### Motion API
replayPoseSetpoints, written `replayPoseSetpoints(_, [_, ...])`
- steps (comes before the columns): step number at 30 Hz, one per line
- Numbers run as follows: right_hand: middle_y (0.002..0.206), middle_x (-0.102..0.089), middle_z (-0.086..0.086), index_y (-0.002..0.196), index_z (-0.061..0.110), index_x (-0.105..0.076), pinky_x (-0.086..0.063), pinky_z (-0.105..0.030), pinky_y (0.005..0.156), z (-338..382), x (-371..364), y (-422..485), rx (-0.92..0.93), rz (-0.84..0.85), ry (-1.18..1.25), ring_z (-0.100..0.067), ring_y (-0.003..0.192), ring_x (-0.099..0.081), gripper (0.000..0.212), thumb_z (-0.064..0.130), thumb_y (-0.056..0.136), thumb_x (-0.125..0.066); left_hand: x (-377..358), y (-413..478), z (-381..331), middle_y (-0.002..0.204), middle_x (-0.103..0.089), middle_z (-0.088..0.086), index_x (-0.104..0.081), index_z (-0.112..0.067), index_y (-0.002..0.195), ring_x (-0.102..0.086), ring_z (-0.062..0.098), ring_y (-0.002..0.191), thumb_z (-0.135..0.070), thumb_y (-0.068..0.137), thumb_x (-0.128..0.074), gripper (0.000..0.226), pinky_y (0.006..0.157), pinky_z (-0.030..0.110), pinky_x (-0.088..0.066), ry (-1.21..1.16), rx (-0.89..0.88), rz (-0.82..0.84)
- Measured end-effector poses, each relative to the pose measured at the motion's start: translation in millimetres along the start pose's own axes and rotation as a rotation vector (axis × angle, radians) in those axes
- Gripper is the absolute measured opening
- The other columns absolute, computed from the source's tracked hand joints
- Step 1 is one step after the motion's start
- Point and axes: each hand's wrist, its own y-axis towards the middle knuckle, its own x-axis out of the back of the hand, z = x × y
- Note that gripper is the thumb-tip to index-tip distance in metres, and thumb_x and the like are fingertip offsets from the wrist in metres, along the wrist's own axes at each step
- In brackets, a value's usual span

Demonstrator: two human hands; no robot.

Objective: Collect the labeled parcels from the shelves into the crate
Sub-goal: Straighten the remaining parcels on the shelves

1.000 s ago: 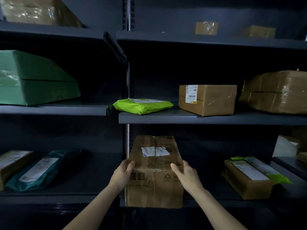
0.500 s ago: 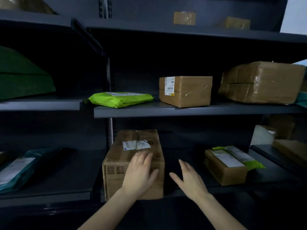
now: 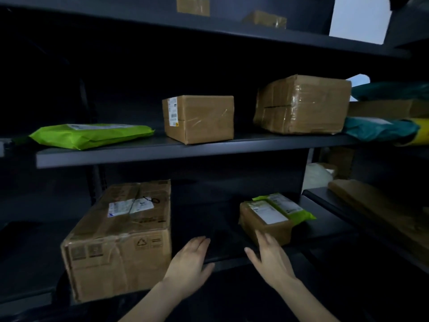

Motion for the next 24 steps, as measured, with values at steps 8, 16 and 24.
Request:
replayPoseSetpoints(8, [0.151, -0.025, -0.008, 0.143, 0.014, -0.027, -0.026, -0.034, 0.112, -34.1, -8.5, 42.6, -0.056, -0.038, -0.160, -0.027, 0.139, -0.020, 0.059, 0.039, 0.093, -0.045, -1.7, 2.4, 12.0, 0.156, -0.015, -0.005, -0.017, -0.019, 0.149, -0.013, 0.011, 0.144, -0.040, 0.096, -0.040, 0.061, 0.116, 0.022, -0.017, 0.033, 0.064, 0.027])
replayPoseSetpoints(16, [0.152, -0.020, -0.005, 0.144, 0.014, -0.024, -0.024, -0.030, 0.113, -9.8, -30.5, 56.9, 0.026, -0.019, -0.083, -0.022, 0.143, -0.009, 0.055, 0.032, 0.095, -0.043, 0.2, 5.8, 13.5, 0.156, -0.016, -0.002, -0.020, -0.017, 0.149, -0.015, 0.015, 0.144, -0.037, 0.095, -0.043, 0.061, 0.117, 0.024, -0.017, -0.009, 0.108, 0.021])
replayPoseSetpoints(24, [0.148, -0.033, -0.012, 0.141, 0.007, -0.034, -0.025, -0.034, 0.112, -5.9, -3.4, 22.7, 0.012, -0.021, -0.059, -0.028, 0.138, -0.026, 0.060, 0.030, 0.089, -0.055, 6.3, 12.6, 0.0, 0.156, -0.017, 0.004, -0.017, -0.014, 0.149, -0.012, 0.020, 0.145, -0.038, 0.096, -0.040, 0.063, 0.119, 0.030, -0.016, 0.000, 0.178, 0.181])
